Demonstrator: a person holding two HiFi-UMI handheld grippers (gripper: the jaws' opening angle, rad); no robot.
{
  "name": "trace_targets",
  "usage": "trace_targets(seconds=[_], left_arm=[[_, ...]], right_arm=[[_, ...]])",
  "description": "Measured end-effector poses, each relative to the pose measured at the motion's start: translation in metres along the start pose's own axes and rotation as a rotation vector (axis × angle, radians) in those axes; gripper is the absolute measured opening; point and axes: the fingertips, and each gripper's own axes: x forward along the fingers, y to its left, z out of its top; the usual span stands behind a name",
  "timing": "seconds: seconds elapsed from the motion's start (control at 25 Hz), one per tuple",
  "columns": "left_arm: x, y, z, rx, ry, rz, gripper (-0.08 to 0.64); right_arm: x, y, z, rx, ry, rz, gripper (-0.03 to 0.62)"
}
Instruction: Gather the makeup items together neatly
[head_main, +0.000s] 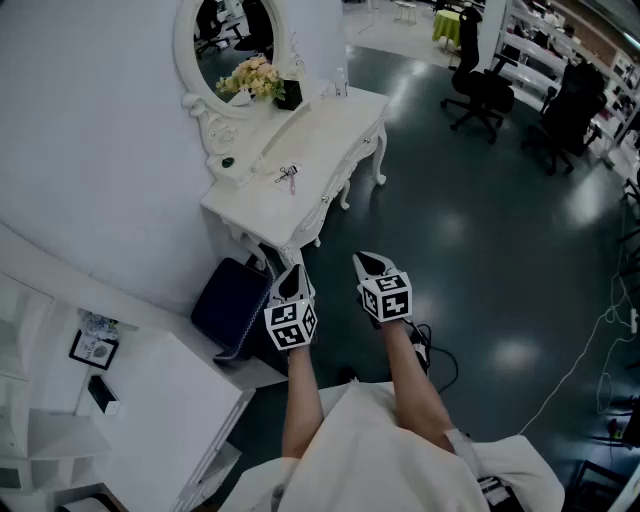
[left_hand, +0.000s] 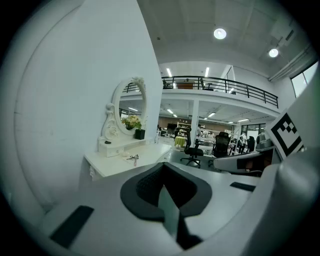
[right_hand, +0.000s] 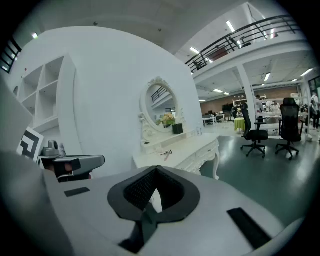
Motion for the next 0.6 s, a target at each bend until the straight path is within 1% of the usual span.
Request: trace_targets(seconds=[0.16, 0.36, 0.52, 0.6], left_arm=[[0.004, 0.002, 0.002, -0.003, -0.003, -0.008, 0.012], [0.009, -0.003, 0.0, 0.006, 0.007, -0.036, 0.012], [0.012, -0.006, -0.007, 0.004, 0.022, -0.057, 0.012], [0.016, -0.008, -0.012, -0.003, 0.036, -0.064, 0.012]], right_arm=[[0.004, 0.002, 0.003, -0.004, -0.003, -0.001, 0.038], [0.003, -0.001, 0.002, 0.008, -0.007, -0.018, 0.038], [0.003, -0.006, -0.001, 0.025, -0.019, -0.044, 0.038], [0.004, -0.009, -0.001, 0.023, -0.019, -0.044, 0.038]])
